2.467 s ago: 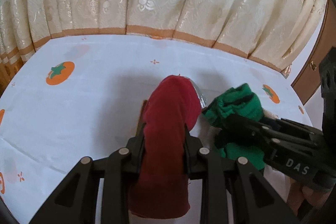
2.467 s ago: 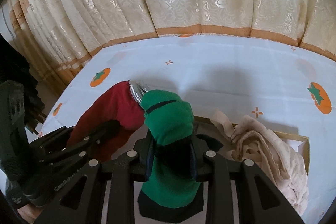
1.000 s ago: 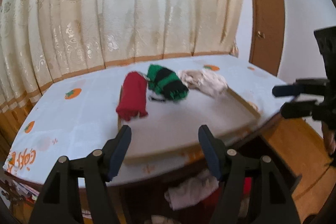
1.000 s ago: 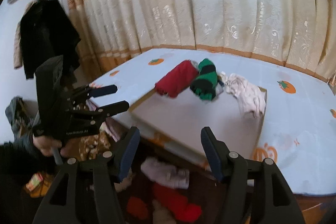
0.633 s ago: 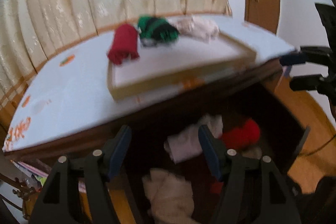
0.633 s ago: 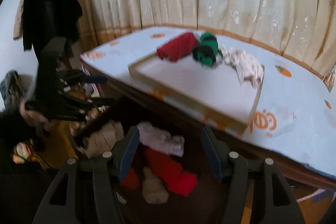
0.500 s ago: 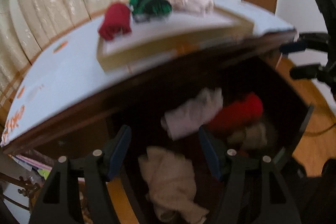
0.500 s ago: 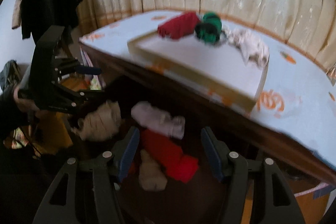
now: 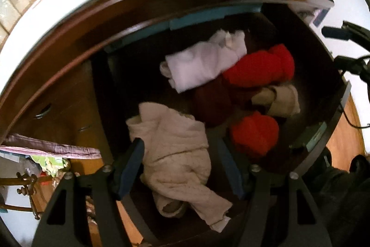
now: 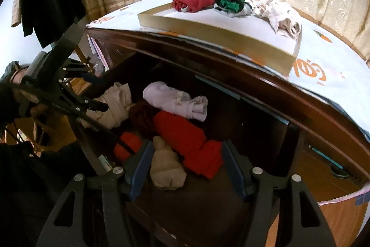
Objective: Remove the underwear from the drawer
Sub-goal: 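Lower both tools from the lid down into the open drawer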
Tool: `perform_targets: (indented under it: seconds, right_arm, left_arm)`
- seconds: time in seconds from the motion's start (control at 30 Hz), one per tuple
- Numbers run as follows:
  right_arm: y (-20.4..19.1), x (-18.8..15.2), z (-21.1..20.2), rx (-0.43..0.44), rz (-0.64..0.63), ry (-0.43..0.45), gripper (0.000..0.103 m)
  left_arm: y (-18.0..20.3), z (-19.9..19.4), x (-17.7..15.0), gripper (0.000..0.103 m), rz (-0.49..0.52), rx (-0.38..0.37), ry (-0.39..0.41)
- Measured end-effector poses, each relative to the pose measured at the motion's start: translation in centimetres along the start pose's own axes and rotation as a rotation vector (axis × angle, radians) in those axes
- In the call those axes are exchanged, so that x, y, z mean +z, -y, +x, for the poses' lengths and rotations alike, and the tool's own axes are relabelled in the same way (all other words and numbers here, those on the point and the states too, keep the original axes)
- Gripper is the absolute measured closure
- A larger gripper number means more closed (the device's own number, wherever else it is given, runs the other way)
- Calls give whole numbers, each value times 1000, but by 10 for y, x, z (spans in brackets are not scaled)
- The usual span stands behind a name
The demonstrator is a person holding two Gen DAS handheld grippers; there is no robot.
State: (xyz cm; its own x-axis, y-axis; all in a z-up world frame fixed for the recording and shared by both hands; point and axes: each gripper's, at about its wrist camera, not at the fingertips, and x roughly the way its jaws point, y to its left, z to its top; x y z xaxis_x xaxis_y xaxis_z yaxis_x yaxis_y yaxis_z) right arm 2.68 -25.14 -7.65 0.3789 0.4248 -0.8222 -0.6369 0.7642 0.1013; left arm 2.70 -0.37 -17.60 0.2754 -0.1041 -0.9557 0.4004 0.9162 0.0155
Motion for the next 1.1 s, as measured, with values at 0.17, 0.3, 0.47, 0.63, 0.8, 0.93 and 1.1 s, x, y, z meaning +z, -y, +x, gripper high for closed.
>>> perform_targets:
  seconds: [0.17, 0.3, 0.47, 0.63, 0.8, 0.93, 1.1]
  right_arm:
    - [12, -10, -4, -3, 22, -5, 40]
    - [25, -17, -17, -5, 52, 12, 40]
    - [28, -20, -25, -16, 29, 13, 40]
    - [28, -15, -25, -23, 8, 25, 40]
    - [23, -6, -8, -54, -45, 5, 40]
    - [16, 2, 7, -52, -94, -13, 40]
    - [12, 11, 33, -83, -124, -55, 40]
  left_arm:
    - [3, 17, 0, 36, 13, 19, -70]
    - [5, 25, 0, 36, 18, 41, -99]
    - [9, 35, 0, 36, 38, 59, -133]
    - [21, 45, 1, 36, 85, 95, -143]
    - [34, 53, 2, 39, 119, 116, -165]
    - [42, 53, -5, 50, 148, 135, -154]
    - [51, 44, -11, 73, 173, 118, -109]
